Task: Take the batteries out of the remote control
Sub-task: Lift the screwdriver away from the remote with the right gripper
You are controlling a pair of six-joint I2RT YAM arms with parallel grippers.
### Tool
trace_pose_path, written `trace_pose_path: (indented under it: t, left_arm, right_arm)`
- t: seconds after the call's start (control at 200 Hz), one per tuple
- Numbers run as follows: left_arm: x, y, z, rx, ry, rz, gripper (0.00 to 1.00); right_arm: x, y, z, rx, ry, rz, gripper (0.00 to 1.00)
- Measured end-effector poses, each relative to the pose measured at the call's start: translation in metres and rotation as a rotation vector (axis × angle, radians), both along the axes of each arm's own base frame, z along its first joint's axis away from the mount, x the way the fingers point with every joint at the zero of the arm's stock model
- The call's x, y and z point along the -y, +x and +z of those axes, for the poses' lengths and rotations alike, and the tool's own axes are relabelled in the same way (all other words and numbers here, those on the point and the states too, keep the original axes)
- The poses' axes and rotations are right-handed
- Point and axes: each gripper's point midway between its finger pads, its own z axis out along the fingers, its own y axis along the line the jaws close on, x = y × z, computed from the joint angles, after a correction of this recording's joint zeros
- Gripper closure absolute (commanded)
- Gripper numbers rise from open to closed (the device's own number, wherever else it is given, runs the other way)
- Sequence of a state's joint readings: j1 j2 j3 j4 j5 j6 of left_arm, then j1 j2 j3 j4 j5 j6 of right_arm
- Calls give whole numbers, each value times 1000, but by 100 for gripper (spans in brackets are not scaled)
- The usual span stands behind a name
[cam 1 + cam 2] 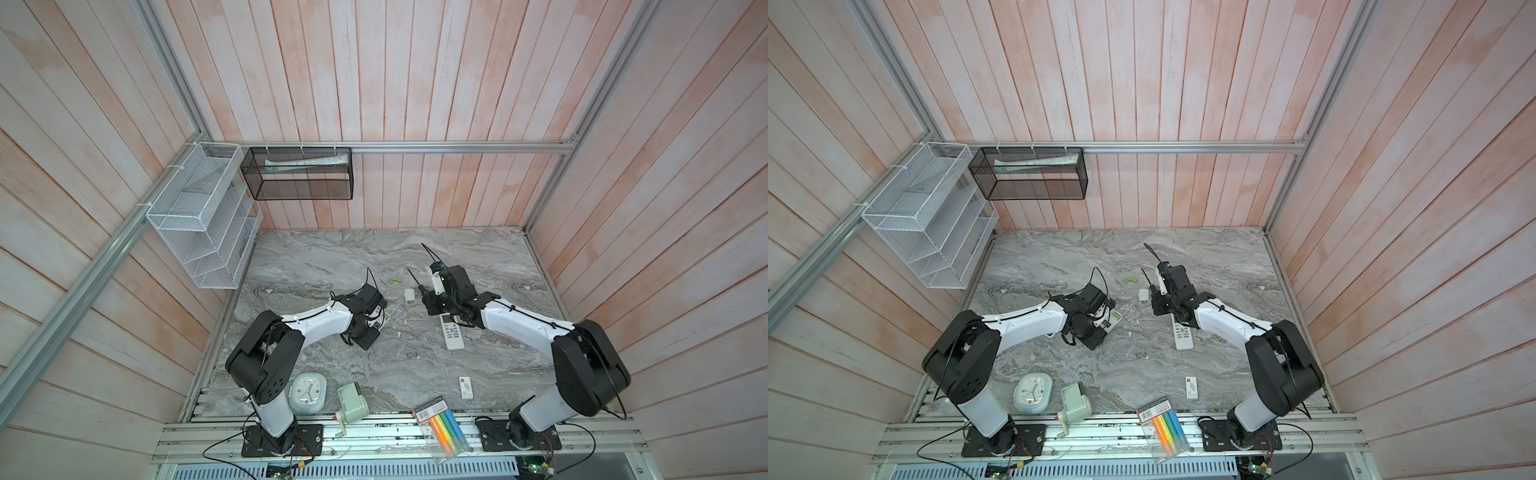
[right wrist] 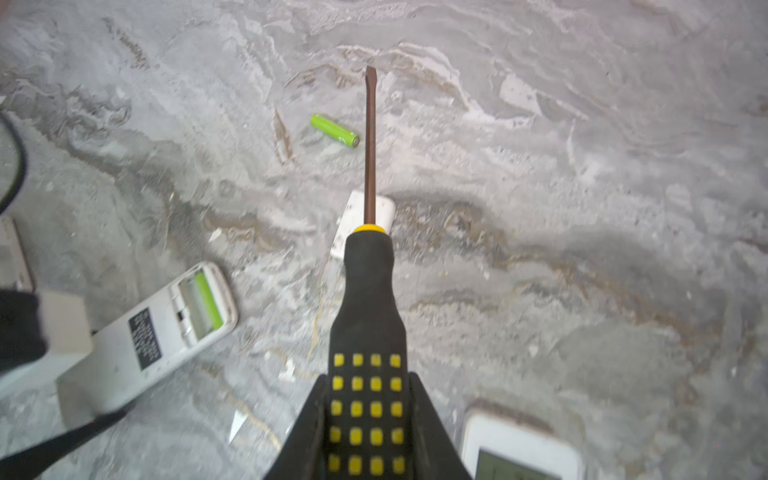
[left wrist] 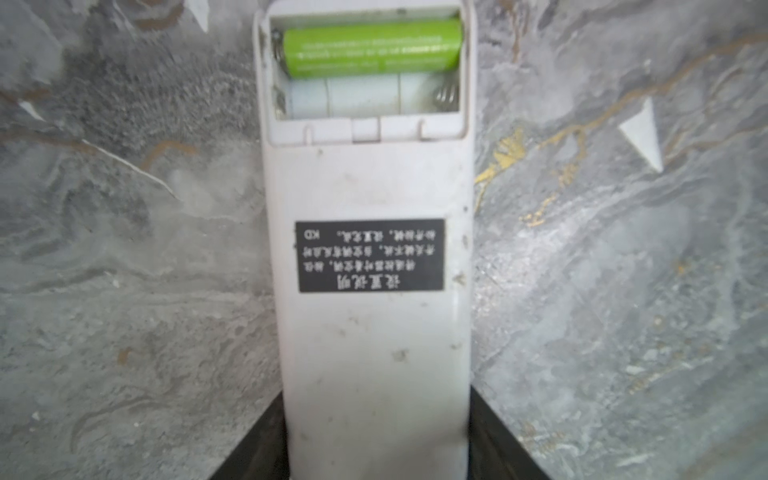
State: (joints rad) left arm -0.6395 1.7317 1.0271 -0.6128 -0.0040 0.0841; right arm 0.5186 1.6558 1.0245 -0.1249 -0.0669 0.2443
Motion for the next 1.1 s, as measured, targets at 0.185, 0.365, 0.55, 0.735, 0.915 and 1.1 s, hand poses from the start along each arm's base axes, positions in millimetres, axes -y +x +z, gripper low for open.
trace_pose_path:
  t: [0.185, 0.365, 0.55, 0.735, 0.915, 1.1]
  left_arm:
    - [2, 0, -3, -10, -8, 14, 38]
    - [3, 0, -3, -15, -15, 21, 38]
    - [3, 0, -4, -15, -15, 22, 38]
    - [3, 2, -3, -14, -18, 29, 38]
    - [0, 4, -2, -18, -26, 47, 38]
    - [-2, 5, -2, -18, -27, 56, 38]
  right_arm:
    - [-16, 42, -21, -31, -28, 74, 100]
    - [-19, 43, -51, -87, -57, 118, 100]
    - [-18, 44, -51, -84, -53, 126, 100]
    - [-19, 43, -52, -82, -41, 132, 100]
    - [-22, 41, -52, -84, -25, 145, 100]
    - [-23, 32, -51, -88, -4, 167, 100]
